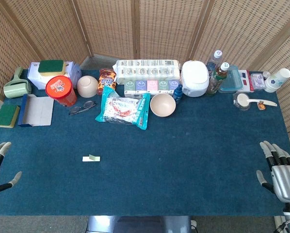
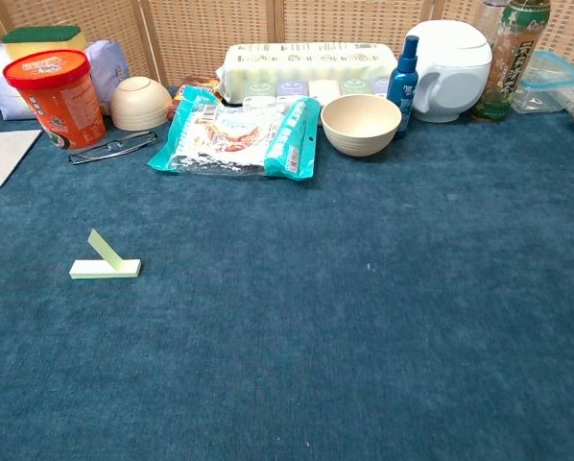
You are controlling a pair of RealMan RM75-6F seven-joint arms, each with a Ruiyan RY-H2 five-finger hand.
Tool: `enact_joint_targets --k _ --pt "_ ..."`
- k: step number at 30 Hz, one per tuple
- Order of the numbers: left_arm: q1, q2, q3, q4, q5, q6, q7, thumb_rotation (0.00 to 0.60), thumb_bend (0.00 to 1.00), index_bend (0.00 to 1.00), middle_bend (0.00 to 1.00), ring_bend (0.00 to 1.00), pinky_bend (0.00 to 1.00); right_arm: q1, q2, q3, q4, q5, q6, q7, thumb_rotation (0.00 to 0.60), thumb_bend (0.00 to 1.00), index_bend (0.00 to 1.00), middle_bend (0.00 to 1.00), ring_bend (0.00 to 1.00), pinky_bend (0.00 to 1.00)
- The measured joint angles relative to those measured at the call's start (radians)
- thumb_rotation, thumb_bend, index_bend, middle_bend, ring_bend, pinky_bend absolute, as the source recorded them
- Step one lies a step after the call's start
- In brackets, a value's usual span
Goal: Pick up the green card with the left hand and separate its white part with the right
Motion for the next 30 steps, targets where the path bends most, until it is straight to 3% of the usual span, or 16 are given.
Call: enact_joint_targets --k 23,30 --pt "-0.016 0.021 -0.009 0.011 0.018 -0.004 -0.016 0.402 0.24 0.1 0.14 0.17 0.19 0.001 -0.012 -0.002 -0.005 -0.003 -0.001 -0.015 0.6 0.4 0.0 0.12 0.1 0.18" --pt "-0.056 0.028 -0.025 -0.005 0.022 -0.047 -0.002 0.402 0.24 0.13 0.18 0.2 0.24 0.002 -0.018 -0.001 -0.004 0.003 -0.007 -0.016 0.6 0.4 0.0 0.12 0.1 0.18"
